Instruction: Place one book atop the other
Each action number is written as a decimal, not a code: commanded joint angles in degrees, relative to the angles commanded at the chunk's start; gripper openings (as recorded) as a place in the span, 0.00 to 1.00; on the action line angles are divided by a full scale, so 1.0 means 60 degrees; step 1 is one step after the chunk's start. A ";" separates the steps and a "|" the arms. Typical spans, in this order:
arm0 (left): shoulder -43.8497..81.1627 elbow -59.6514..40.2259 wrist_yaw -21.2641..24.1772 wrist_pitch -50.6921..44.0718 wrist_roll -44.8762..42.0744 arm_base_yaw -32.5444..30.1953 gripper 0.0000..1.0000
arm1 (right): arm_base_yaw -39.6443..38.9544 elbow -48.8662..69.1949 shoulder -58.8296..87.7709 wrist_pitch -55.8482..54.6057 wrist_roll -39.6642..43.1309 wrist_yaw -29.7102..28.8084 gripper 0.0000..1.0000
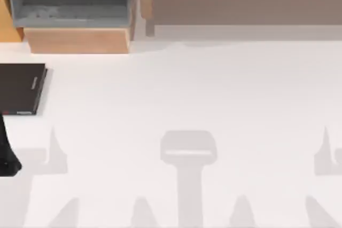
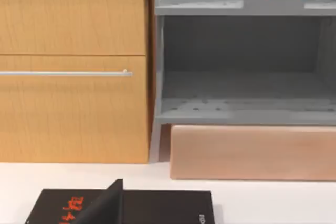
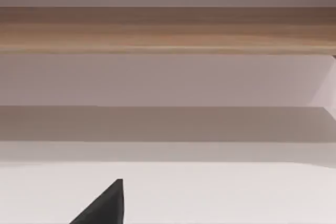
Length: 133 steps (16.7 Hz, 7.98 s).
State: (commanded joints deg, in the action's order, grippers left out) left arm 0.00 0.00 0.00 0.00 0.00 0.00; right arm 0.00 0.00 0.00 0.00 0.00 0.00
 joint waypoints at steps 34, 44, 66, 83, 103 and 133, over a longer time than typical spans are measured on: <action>1.8215 -1.2012 -0.1829 0.6159 0.0050 -0.2166 1.00 | 0.0000 0.0000 0.0000 0.0000 0.0000 0.0000 1.00; 1.9211 -1.3427 -0.1711 0.5766 0.0055 -0.2092 1.00 | 0.0000 0.0000 0.0000 0.0000 0.0000 0.0000 1.00; 1.9211 -1.3427 -0.1711 0.5766 0.0055 -0.2092 0.00 | 0.0000 0.0000 0.0000 0.0000 0.0000 0.0000 1.00; 1.7528 -1.2050 -0.0608 0.6242 -0.2088 -0.1836 0.00 | 0.0000 0.0000 0.0000 0.0000 0.0000 0.0000 1.00; 1.3538 -0.5662 0.3195 0.6770 -1.3677 0.1961 0.00 | 0.0000 0.0000 0.0000 0.0000 0.0000 0.0000 1.00; 1.6121 -0.5332 0.2918 0.5538 -1.6813 0.2901 0.60 | 0.0000 0.0000 0.0000 0.0000 0.0000 0.0000 1.00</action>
State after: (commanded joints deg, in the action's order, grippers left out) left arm 96.73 -31.99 17.51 33.23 -100.88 17.40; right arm 0.00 0.00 0.00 0.00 0.00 0.00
